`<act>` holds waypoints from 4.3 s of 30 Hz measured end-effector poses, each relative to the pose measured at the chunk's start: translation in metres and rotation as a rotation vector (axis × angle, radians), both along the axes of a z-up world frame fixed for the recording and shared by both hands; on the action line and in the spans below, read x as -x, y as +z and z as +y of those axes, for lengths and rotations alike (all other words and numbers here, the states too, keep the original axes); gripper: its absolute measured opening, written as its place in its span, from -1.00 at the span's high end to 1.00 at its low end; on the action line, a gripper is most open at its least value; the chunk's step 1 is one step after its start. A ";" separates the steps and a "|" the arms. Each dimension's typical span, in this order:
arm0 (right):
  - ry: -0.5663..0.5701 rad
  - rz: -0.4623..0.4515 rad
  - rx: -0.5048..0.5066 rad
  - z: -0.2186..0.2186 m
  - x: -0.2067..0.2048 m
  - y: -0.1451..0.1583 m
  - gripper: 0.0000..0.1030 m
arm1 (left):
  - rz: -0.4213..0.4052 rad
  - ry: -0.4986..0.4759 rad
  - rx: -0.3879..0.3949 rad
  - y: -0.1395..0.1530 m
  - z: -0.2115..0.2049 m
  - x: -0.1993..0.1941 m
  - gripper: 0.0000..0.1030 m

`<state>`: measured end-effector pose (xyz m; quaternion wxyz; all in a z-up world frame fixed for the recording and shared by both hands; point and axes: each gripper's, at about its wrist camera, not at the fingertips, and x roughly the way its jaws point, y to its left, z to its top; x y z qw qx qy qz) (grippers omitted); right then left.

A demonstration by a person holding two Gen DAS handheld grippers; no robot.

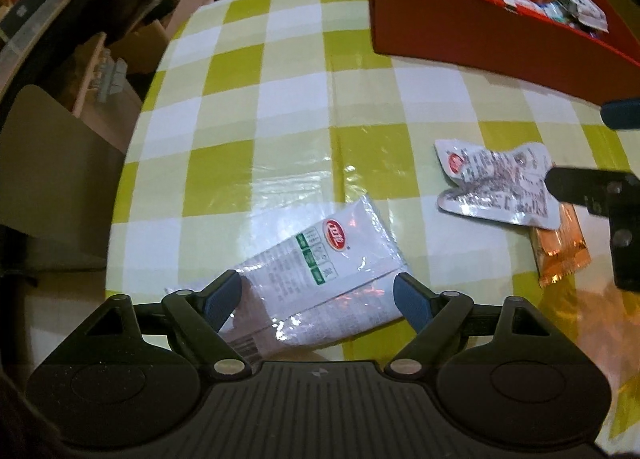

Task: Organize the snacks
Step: 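Close the left tool on the white Weilong pack while the right tool reaches the jerky bag, then lift the Weilong pack with the left tool while the right tool grasps the jerky bag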

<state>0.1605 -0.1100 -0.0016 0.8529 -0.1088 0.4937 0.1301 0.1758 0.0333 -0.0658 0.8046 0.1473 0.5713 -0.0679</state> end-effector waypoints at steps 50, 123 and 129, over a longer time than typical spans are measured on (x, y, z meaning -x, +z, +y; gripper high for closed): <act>0.046 0.038 -0.005 0.004 0.014 -0.003 -0.47 | 0.009 -0.006 0.025 -0.009 0.012 -0.005 -0.84; 0.908 0.178 0.239 0.106 0.115 -0.035 -0.57 | 0.129 -0.237 0.062 -0.004 0.020 0.026 -0.05; 1.028 0.223 0.290 0.123 0.112 -0.058 -0.79 | 0.155 -0.221 0.108 -0.006 0.029 0.019 -0.06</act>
